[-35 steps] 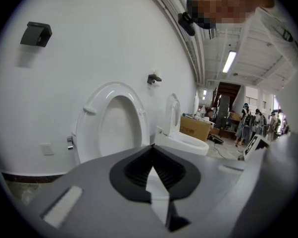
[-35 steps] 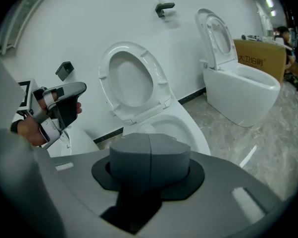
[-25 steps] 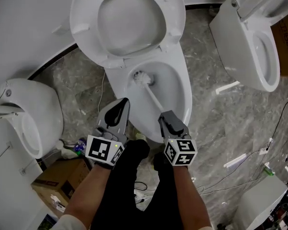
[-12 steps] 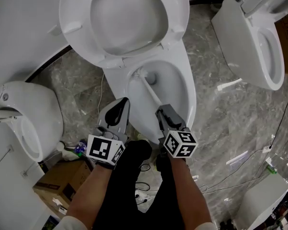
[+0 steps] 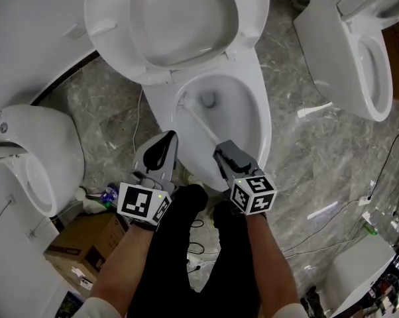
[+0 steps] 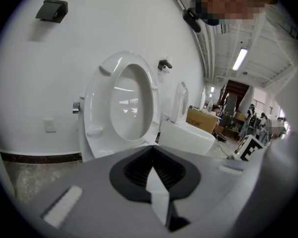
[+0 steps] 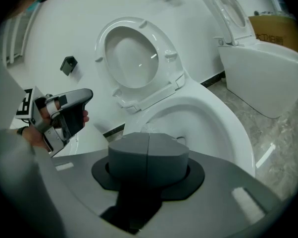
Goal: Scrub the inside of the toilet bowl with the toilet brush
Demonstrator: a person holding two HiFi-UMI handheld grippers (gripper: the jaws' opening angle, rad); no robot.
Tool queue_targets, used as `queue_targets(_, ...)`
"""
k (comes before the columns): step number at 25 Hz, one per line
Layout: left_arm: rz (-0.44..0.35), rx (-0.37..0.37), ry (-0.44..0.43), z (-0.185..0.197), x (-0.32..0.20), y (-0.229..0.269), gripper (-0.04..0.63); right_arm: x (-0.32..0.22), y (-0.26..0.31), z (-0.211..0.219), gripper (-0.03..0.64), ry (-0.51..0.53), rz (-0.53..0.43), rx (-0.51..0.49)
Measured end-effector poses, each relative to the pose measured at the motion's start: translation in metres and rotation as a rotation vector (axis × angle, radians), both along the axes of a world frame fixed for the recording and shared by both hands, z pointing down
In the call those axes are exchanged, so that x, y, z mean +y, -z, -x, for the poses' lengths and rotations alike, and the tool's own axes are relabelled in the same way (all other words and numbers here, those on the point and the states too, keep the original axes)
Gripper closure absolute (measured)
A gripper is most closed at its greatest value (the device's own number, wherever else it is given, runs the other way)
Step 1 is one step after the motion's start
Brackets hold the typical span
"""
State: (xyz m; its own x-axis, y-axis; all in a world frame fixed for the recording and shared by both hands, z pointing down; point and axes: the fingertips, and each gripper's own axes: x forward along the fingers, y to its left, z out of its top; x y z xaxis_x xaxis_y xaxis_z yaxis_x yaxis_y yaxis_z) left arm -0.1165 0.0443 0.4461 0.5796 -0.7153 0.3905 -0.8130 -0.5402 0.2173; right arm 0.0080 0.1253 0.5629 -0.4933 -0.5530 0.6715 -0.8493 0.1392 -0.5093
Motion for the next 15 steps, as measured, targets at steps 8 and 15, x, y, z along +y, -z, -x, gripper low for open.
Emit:
queue_targets(8,0.024,0.003,0.0,-0.003,0.011,0.007,0.589,0.015,0.011,0.001,0.458,0.186,0.018,0.046)
queue_targets(15,0.044,0.001,0.0,-0.006,0.017,0.012,0.589,0.031,0.021,-0.005,0.457,0.321,0.035,0.076)
